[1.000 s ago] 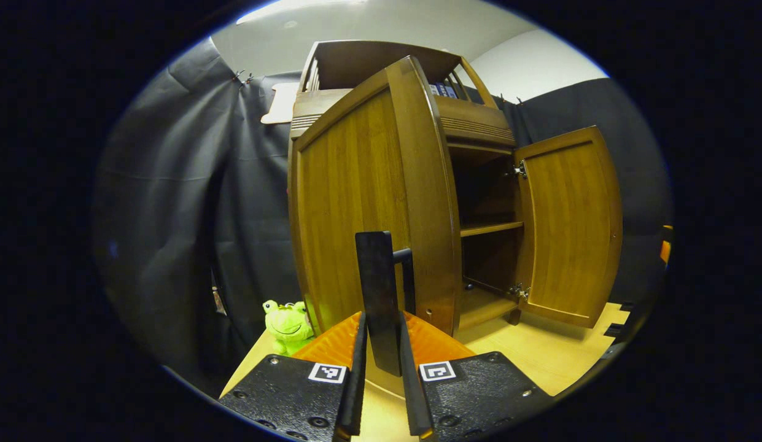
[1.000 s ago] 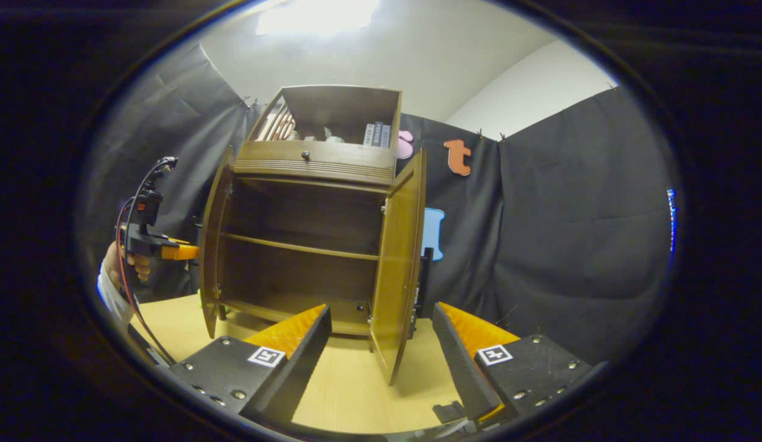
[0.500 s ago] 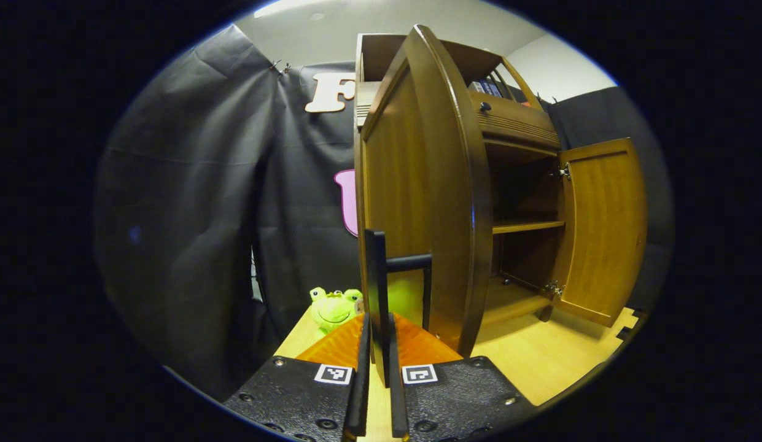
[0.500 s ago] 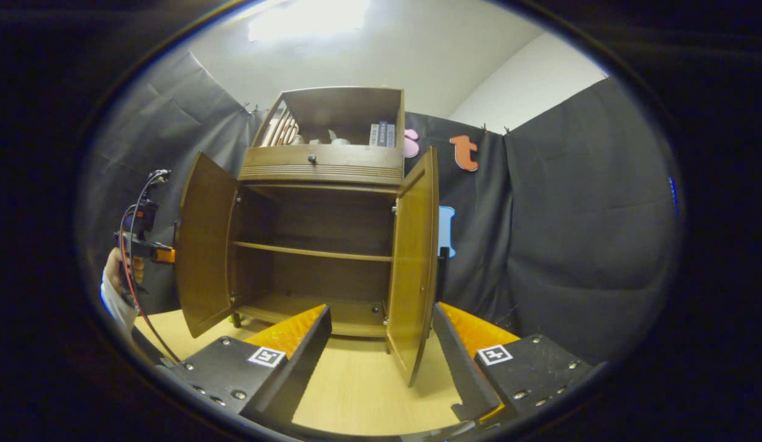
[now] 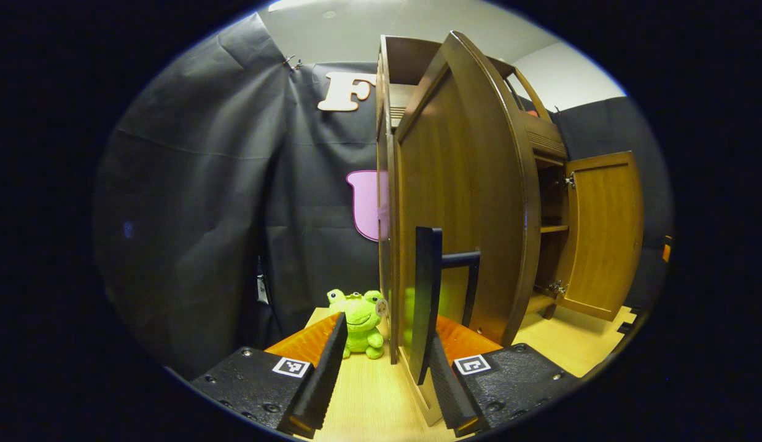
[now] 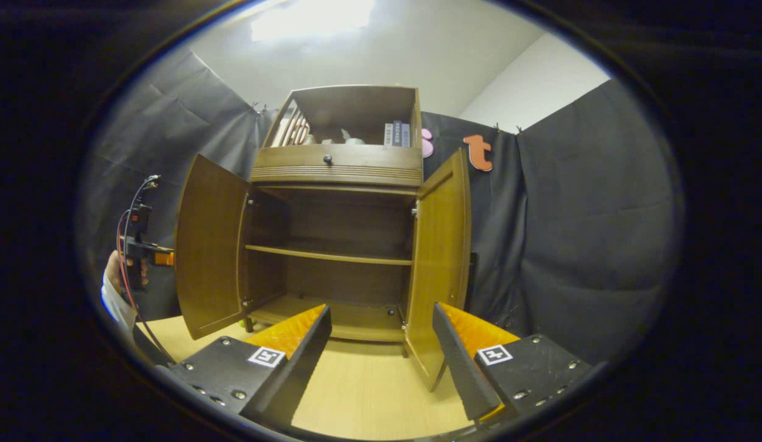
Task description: Open the right door of the double-door shoe cabinet with the right hand, and open the left door with the left hand.
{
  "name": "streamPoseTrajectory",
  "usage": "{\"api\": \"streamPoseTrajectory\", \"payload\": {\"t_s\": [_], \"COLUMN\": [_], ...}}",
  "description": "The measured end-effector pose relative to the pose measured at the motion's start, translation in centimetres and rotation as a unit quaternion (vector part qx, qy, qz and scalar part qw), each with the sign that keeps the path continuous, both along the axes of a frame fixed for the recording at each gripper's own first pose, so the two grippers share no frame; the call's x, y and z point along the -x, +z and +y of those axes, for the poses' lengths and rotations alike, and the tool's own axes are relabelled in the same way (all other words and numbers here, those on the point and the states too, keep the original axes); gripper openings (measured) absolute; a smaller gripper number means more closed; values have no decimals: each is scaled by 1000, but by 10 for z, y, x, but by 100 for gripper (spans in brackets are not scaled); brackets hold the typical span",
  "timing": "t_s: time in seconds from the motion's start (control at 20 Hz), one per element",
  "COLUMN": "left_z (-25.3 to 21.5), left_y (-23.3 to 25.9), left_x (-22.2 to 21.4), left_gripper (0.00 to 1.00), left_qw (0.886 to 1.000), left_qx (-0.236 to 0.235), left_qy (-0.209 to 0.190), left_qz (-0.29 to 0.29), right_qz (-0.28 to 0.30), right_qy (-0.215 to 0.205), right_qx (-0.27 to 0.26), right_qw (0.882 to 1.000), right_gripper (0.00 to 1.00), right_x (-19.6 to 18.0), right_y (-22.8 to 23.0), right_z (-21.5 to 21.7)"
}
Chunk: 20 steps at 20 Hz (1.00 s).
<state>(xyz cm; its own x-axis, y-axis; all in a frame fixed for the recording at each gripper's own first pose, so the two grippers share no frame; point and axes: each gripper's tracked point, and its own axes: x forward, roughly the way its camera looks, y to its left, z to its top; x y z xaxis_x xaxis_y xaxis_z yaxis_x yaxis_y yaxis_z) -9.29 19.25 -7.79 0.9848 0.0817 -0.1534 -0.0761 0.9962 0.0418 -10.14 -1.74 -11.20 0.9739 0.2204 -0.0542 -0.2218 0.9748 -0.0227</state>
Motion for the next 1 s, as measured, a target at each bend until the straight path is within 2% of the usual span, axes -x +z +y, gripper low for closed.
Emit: {"api": "streamPoseTrajectory", "payload": {"t_s": [0.1, 0.2, 0.25, 0.35, 0.5, 0.55, 0.8, 0.9, 1.0], "left_z": [2, 10, 13, 9, 2, 4, 4, 0, -7], "left_y": [0, -5, -6, -6, -2, -3, -3, -4, -1], "left_x": [-1, 0, 1, 2, 1, -7, -5, -2, 8], "left_gripper": [72, 78, 87, 94, 94, 96, 94, 95, 93], "left_qw": [1000, 1000, 1000, 1000, 1000, 1000, 1000, 1000, 1000], "left_qx": [1, 10, 15, 19, 0, 2, 2, 9, 11], "left_qy": [-10, -8, -5, -1, -3, -2, 4, 2, -8], "left_qz": [-3, 7, 12, 15, 4, 2, 1, 7, 5], "right_qz": [-1, -6, -8, -9, -10, -9, -10, 1, 6], "right_qy": [9, 16, 19, 22, 32, 39, 51, 71, 87], "right_qx": [6, 7, 6, 6, 8, 11, 29, 24, 23], "right_qw": [1000, 1000, 1000, 1000, 999, 999, 998, 997, 996], "right_gripper": [98, 98, 98, 98, 98, 98, 98, 98, 99], "right_x": [0, 1, 0, -3, -8, -9, -19, -24, -30], "right_y": [3, 9, 9, 11, 10, 8, -4, -11, -14], "right_z": [7, 12, 14, 15, 21, 25, 31, 40, 48]}}
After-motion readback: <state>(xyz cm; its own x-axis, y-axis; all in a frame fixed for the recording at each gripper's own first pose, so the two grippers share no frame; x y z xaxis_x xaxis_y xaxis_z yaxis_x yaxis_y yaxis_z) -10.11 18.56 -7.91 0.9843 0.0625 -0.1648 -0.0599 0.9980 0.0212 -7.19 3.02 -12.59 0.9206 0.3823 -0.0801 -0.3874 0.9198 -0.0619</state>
